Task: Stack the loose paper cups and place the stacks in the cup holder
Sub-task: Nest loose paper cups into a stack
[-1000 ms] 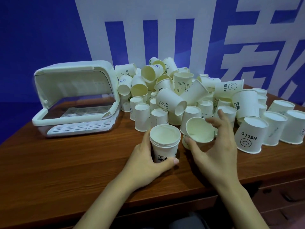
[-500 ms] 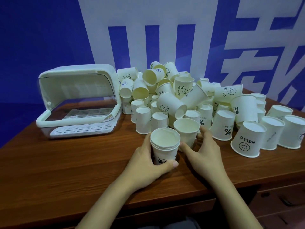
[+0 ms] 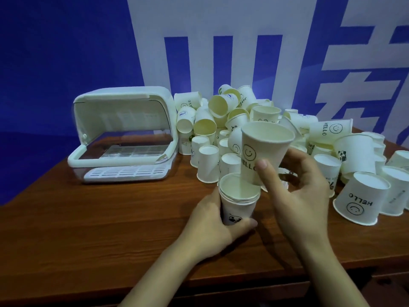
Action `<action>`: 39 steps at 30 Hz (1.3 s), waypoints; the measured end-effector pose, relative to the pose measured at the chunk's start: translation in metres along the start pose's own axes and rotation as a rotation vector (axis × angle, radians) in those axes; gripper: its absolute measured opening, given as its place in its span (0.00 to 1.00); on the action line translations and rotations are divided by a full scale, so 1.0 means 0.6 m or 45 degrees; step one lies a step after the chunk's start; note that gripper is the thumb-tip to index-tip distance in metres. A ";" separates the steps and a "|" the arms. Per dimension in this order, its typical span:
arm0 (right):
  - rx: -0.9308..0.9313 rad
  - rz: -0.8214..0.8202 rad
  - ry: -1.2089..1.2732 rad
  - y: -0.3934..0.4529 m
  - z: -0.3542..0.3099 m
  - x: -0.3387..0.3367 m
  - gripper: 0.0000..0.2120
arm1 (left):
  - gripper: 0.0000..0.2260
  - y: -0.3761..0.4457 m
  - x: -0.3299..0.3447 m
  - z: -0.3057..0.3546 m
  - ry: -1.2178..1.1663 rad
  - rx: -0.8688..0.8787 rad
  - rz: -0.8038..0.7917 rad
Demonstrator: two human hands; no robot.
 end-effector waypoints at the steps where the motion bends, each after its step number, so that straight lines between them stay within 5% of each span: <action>1: 0.019 -0.037 -0.008 -0.002 0.001 0.006 0.23 | 0.32 0.000 0.001 0.002 -0.019 0.008 0.003; 9: 0.012 -0.078 -0.056 -0.023 0.038 0.028 0.32 | 0.29 -0.003 -0.002 0.012 -0.060 0.042 -0.029; 14: -0.126 -0.103 -0.270 -0.040 0.060 0.040 0.25 | 0.31 -0.003 -0.001 0.001 0.033 -0.005 0.006; 20: -0.042 -0.169 -0.014 -0.047 0.081 0.037 0.41 | 0.29 -0.006 -0.003 0.011 -0.057 0.044 0.066; 26: -0.239 -0.140 -0.296 -0.041 0.081 0.044 0.22 | 0.30 0.016 -0.014 0.004 -0.085 0.012 0.050; 29: -0.223 -0.129 -0.412 -0.031 0.081 0.040 0.22 | 0.23 0.048 -0.033 -0.004 0.050 0.052 -0.050; 33: -0.280 -0.044 -0.376 0.031 0.046 0.021 0.21 | 0.29 0.075 -0.045 -0.033 0.072 0.099 -0.045; 39: 0.015 -0.318 -1.283 0.155 0.011 0.065 0.45 | 0.29 0.081 -0.044 -0.046 0.067 0.124 -0.055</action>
Point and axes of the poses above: each hand's wrist, its own y-axis towards the middle knuckle, its own x-axis out of the palm, z = x × y, the point moved 3 cm from there along y, towards the middle knuckle, and after that the axes turned 2 degrees about x, right-handed, at the moved point
